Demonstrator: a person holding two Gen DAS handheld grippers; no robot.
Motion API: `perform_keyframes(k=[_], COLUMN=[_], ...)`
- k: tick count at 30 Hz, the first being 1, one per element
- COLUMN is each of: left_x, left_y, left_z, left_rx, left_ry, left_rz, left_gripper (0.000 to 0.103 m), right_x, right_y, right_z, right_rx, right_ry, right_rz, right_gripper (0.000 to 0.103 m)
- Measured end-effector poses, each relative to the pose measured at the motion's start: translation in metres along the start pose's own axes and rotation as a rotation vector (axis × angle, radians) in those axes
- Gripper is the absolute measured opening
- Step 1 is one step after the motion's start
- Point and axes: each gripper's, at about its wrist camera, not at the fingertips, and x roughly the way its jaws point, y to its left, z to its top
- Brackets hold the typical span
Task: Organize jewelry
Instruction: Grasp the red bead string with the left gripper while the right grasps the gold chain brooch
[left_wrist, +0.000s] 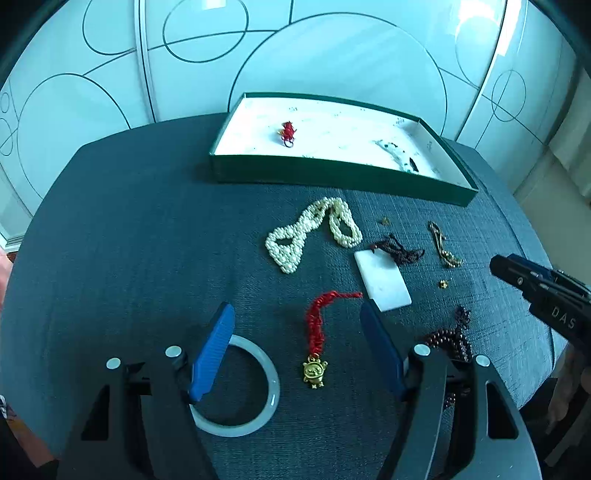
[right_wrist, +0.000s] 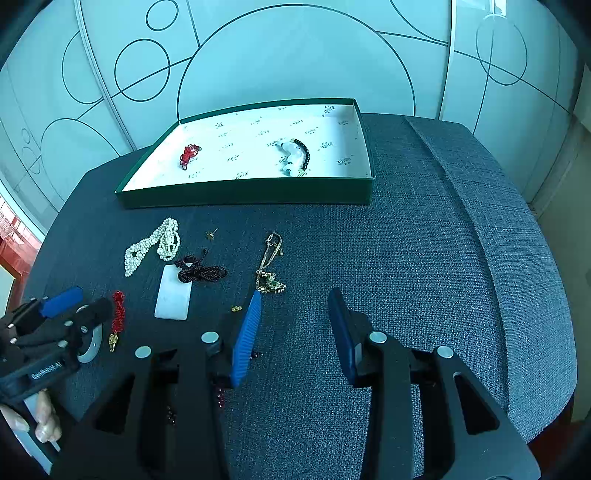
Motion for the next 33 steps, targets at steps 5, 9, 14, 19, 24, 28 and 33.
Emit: perform_keyframes(k=[5, 9, 14, 19, 24, 28, 33], left_x=[0.012, 0.019, 0.023, 0.025, 0.026, 0.025, 0.018], left_y=[-0.002, -0.002, -0.007, -0.010, -0.009, -0.005, -0.003], left_z=[-0.001, -0.001, 0.001, 0.000, 0.001, 0.001, 0.005], left_rx=[0.003, 0.004, 0.025, 0.053, 0.051, 0.035, 0.024], left_ry=[0.025, 0.041, 0.041, 0.029, 0.024, 0.022, -0.002], left_rz=[0.005, 0.007, 0.014, 0.042, 0.057, 0.053, 0.049], left_gripper=[0.059, 0.052, 0.042, 0.025, 0.009, 0.007, 0.007], right_x=[0.000, 0.000, 0.002, 0.004, 0.007, 0.011, 0.019], right_y=[0.000, 0.002, 0.004, 0.005, 0.007, 0.009, 0.013], right_z=[0.000, 0.000, 0.000, -0.001, -0.001, -0.002, -0.002], right_rx=[0.003, 0.001, -0.004, -0.005, -0.010, -0.015, -0.018], right_ry=[0.002, 0.004, 0.008, 0.014, 0.020, 0.026, 0.038], right_rz=[0.009, 0.016, 0.021, 0.021, 0.021, 0.021, 0.023], right_gripper=[0.038, 0.038, 0.038, 0.038, 0.038, 0.038, 0.038])
